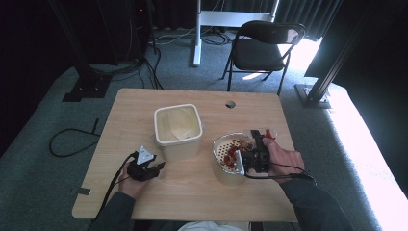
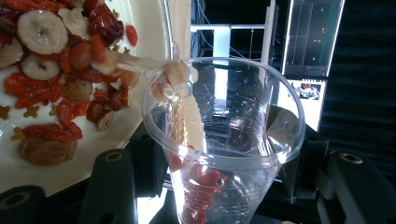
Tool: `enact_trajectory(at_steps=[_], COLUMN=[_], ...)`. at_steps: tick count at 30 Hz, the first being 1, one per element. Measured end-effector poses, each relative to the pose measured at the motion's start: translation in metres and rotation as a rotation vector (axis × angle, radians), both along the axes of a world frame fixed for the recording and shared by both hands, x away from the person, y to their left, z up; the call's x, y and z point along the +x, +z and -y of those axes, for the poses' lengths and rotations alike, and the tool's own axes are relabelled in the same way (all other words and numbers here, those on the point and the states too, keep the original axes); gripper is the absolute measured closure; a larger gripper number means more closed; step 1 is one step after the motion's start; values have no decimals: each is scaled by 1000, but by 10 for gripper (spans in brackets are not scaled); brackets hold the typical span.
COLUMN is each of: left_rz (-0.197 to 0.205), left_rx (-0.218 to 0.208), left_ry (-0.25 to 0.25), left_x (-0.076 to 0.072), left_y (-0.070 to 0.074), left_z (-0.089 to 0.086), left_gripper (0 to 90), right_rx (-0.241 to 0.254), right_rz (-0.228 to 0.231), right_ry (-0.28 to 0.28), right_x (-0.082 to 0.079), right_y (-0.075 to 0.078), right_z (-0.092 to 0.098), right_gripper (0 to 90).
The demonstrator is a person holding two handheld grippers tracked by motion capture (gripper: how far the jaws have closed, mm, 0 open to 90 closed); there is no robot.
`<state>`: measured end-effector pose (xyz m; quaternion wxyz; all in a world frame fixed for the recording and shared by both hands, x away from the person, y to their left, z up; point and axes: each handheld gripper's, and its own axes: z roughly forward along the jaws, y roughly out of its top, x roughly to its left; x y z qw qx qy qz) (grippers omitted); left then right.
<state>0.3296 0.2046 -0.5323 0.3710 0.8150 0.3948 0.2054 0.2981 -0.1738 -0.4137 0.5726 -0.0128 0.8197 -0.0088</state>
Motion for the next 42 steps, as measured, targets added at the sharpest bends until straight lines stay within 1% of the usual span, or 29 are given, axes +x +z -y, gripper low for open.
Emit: enact_trajectory(at_steps=[6, 13, 16, 21, 23, 25, 27, 28, 29, 30, 32, 33, 36, 38, 39, 42], left_rz=[0, 0, -1, -3, -4, -2, -5, -5, -6, -6, -5, -2, 0, -1, -3, -2], left_rx=[0, 2, 3, 5, 5, 4, 3, 3, 5, 6, 9, 11, 5, 3, 6, 14], left_ry=[1, -1, -2, -3, -5, -4, -3, -3, -3, -4, -4, -5, -3, -1, -2, -4], left_x=[0, 0, 0, 0, 0, 0, 0, 0, 1, 1, 0, 0, 0, 0, 0, 0], left_y=[0, 0, 0, -1, -1, -1, -1, -1, -1, -1, -1, -1, -1, -1, -1, -1], left_z=[0, 1, 1, 1, 1, 1, 1, 1, 2, 2, 2, 2, 1, 1, 1, 2], left_gripper=[510, 510, 510, 510, 510, 510, 510, 510, 511, 510, 510, 510, 510, 510, 510, 510], right_rx=[-21, -37, -55, -76, -96, -119, -129, -129, -161, -168, -167, -165, -161, -152, -152, -162], right_rz=[0, -3, -1, -4, -8, -3, 2, 2, 12, 11, 8, 11, 16, 19, 19, 7], right_ry=[10, 6, 2, 18, 22, 10, -11, -11, 16, 34, 60, 67, 19, 3, 9, 61], right_x=[1, 1, 1, -1, -1, 1, 4, 4, 0, -2, -6, -5, 1, 2, 1, -7], right_y=[1, 0, 1, 1, 1, 0, 0, 0, -2, -2, -2, -1, 2, 2, 2, -1], right_z=[-1, 1, 1, -1, -2, -1, 0, 0, -8, -11, -16, -16, -9, -7, -8, -16], right_gripper=[431, 433, 434, 434, 434, 434, 434, 434, 435, 435, 436, 436, 436, 436, 436, 436])
